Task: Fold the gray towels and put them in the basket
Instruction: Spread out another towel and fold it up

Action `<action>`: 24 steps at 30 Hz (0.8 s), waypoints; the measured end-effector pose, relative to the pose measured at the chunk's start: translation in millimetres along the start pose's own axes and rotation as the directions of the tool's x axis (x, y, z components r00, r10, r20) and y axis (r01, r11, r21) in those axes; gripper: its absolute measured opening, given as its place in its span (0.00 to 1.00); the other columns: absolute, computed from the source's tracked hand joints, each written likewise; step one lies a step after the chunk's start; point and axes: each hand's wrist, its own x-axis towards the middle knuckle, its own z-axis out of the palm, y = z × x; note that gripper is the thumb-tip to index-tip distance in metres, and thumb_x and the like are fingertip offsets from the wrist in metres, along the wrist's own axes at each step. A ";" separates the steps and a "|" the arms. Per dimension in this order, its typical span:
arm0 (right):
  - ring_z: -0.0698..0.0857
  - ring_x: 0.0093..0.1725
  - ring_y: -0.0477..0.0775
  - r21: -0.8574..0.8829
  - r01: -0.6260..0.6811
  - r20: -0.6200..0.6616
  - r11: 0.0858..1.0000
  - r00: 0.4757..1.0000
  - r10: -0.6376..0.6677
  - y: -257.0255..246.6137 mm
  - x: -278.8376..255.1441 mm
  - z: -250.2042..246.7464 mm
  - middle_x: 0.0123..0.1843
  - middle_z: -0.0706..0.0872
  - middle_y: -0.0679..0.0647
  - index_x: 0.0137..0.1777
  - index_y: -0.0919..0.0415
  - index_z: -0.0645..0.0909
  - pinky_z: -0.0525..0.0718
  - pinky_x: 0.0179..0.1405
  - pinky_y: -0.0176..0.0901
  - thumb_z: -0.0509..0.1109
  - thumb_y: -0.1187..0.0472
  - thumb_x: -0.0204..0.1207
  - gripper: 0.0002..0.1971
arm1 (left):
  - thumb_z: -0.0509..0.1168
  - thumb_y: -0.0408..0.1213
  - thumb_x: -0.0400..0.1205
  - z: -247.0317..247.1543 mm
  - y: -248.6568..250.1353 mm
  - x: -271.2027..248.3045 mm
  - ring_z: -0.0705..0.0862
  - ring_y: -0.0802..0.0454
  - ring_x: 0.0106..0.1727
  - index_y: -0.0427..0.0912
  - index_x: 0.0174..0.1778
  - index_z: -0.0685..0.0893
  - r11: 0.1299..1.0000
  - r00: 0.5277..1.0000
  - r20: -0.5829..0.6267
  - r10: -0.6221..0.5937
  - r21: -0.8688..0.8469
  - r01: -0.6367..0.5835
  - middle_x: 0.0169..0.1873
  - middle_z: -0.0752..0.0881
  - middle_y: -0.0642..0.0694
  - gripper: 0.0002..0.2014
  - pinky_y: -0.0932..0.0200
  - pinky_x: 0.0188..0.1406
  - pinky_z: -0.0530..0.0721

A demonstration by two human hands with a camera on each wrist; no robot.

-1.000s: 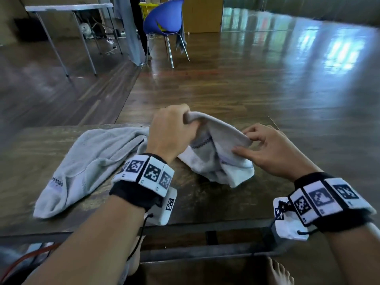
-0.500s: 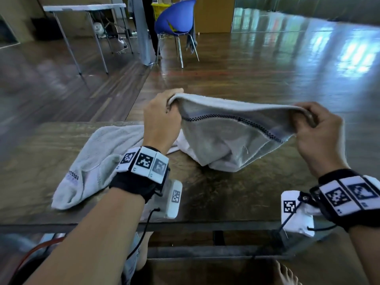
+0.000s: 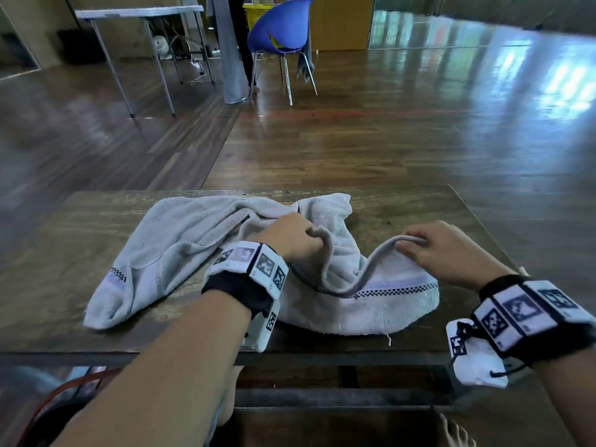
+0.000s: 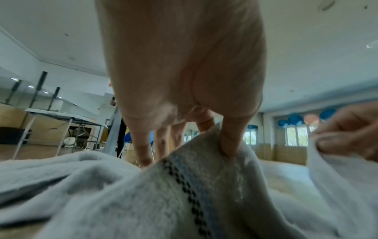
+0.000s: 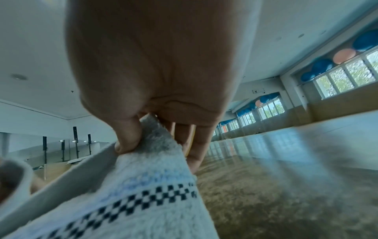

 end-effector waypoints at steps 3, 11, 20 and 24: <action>0.80 0.31 0.47 0.042 0.027 0.127 0.999 0.991 -0.032 -4.6 3.3 7.0 0.28 0.83 0.46 0.29 0.44 0.81 0.76 0.34 0.45 0.70 0.50 0.82 0.17 | 0.55 0.48 0.79 20.5 5.6 3.6 0.85 0.39 0.46 0.38 0.35 0.82 0.996 0.997 0.077 0.020 0.081 -0.027 0.41 0.88 0.37 0.19 0.51 0.43 0.81; 0.89 0.46 0.49 0.039 -0.010 0.113 0.999 0.994 0.005 12.6 -1.3 -12.5 0.41 0.93 0.45 0.43 0.44 0.92 0.85 0.50 0.50 0.73 0.50 0.80 0.08 | 0.66 0.40 0.81 41.0 40.2 8.1 0.72 0.61 0.27 0.46 0.28 0.72 0.916 0.953 0.131 0.273 -0.340 -0.215 0.23 0.74 0.55 0.16 0.66 0.30 0.71; 0.88 0.45 0.61 0.163 -0.070 0.334 0.984 0.943 0.012 19.9 -17.0 6.4 0.45 0.91 0.53 0.44 0.48 0.93 0.86 0.51 0.50 0.75 0.48 0.78 0.07 | 0.70 0.41 0.74 41.2 26.2 21.4 0.78 0.48 0.34 0.32 0.31 0.81 0.969 0.974 0.030 0.224 -0.108 -0.220 0.40 0.80 0.37 0.14 0.52 0.35 0.78; 0.84 0.34 0.47 -0.002 0.005 0.366 1.000 0.931 -0.004 12.4 -6.8 13.8 0.35 0.89 0.49 0.35 0.54 0.90 0.82 0.40 0.49 0.76 0.50 0.78 0.12 | 0.74 0.42 0.71 48.9 38.8 22.4 0.86 0.42 0.47 0.42 0.42 0.90 0.965 0.959 0.109 0.260 0.006 -0.262 0.48 0.86 0.41 0.09 0.47 0.46 0.88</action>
